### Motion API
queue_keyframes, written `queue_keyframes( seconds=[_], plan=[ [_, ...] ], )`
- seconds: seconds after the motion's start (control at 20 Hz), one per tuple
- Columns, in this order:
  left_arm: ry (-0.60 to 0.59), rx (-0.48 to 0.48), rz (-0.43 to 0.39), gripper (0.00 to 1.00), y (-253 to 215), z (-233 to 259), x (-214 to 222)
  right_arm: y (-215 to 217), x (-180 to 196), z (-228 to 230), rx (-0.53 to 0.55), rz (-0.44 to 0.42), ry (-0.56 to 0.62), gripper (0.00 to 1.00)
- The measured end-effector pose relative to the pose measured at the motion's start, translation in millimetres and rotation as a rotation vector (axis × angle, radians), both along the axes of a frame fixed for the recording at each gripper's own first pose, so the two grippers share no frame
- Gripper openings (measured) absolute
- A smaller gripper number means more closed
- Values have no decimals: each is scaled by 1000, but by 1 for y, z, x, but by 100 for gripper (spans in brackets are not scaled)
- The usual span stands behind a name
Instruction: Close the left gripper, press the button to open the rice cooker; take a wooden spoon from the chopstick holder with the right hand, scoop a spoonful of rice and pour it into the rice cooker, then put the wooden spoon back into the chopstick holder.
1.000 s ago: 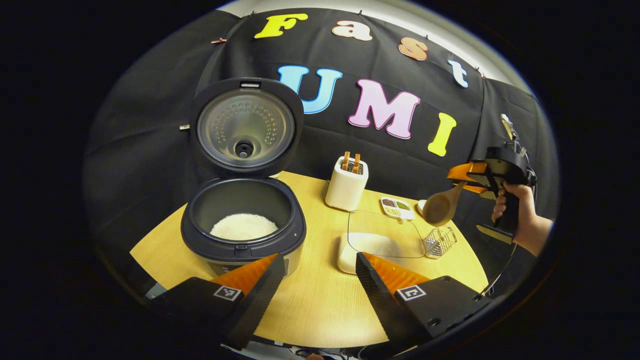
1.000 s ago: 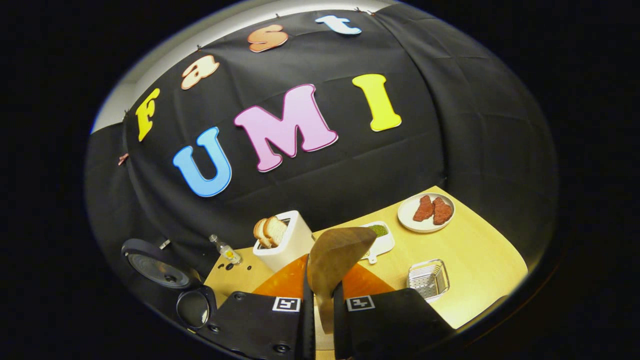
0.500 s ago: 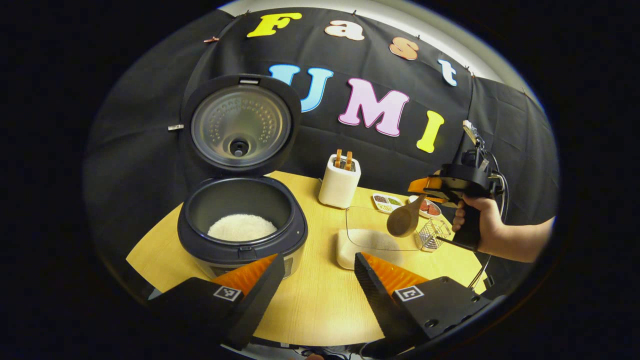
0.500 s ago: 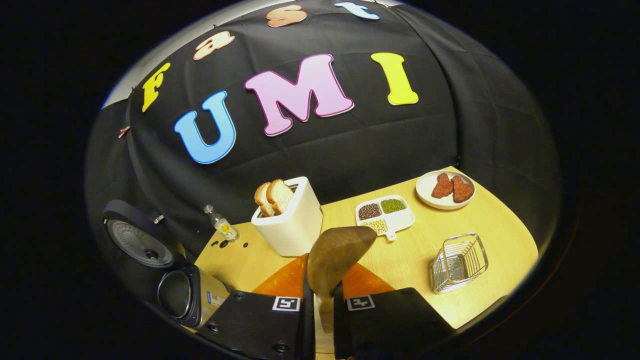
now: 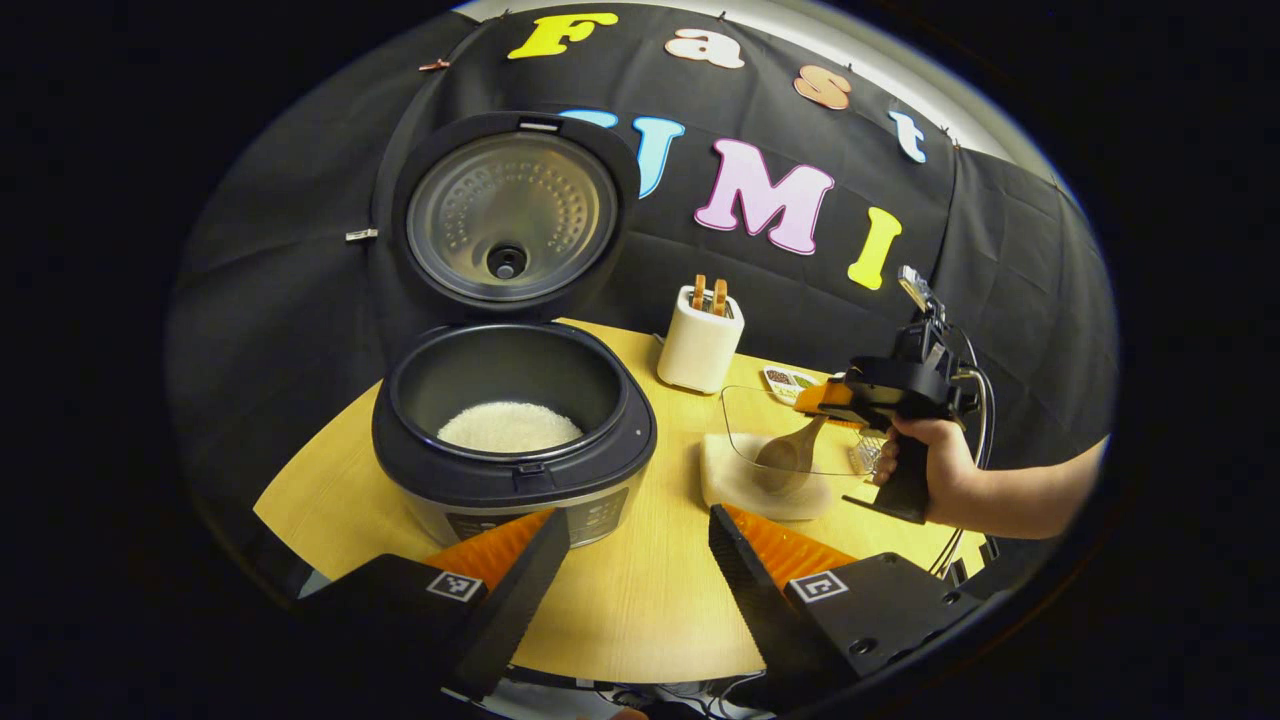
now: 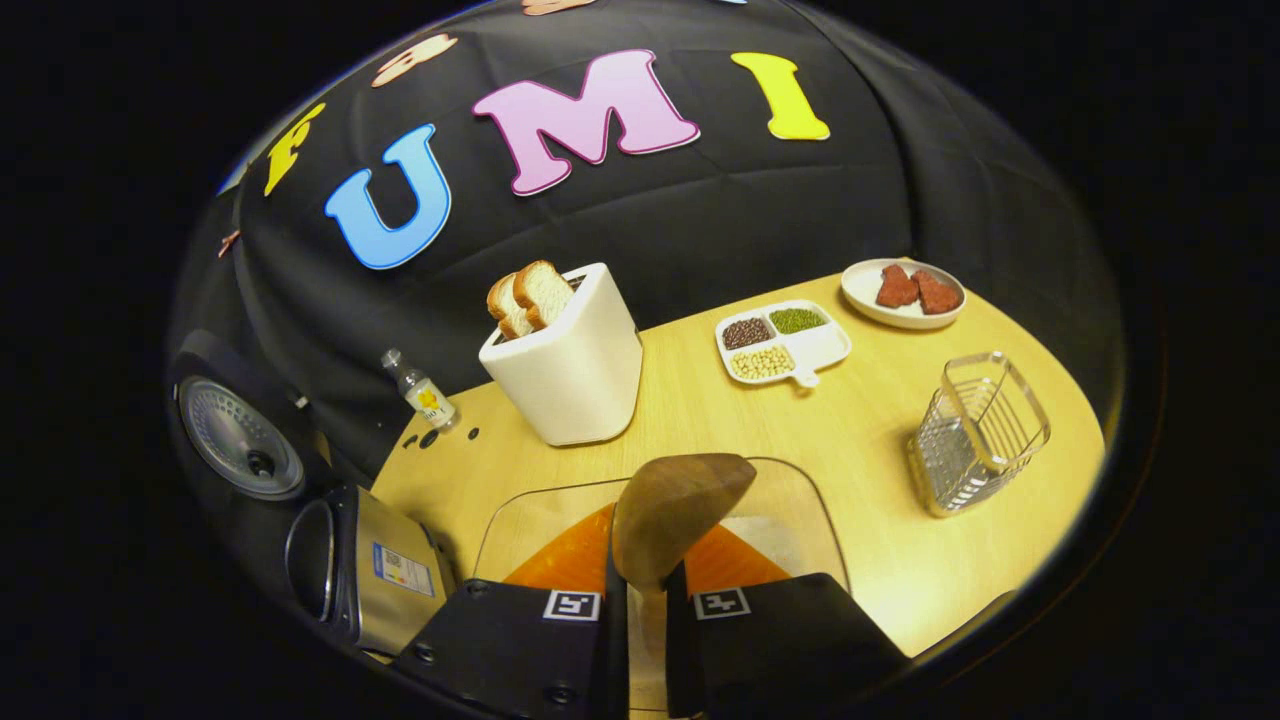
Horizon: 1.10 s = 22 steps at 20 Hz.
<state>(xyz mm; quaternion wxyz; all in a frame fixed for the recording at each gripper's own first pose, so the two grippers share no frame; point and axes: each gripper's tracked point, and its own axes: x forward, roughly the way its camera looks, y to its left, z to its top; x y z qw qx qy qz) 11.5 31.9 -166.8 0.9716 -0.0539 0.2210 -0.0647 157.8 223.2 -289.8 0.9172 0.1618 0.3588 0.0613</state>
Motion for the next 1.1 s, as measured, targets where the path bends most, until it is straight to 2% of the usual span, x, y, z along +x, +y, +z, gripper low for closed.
queue_keyframes(
  seconds=[0.3,0.55,0.75,1.1],
  plan=[
    [11,-27,33,95,7,-7,-7,27,-2,2,125,-46,83,19],
    [2,-27,47,95,12,-3,-6,47,-3,6,240,-121,152,19],
    [-21,-27,59,95,16,7,-5,38,-3,11,251,-132,163,19],
    [-50,-2,66,95,21,17,-8,-11,-8,30,386,-288,197,19]
  ],
)
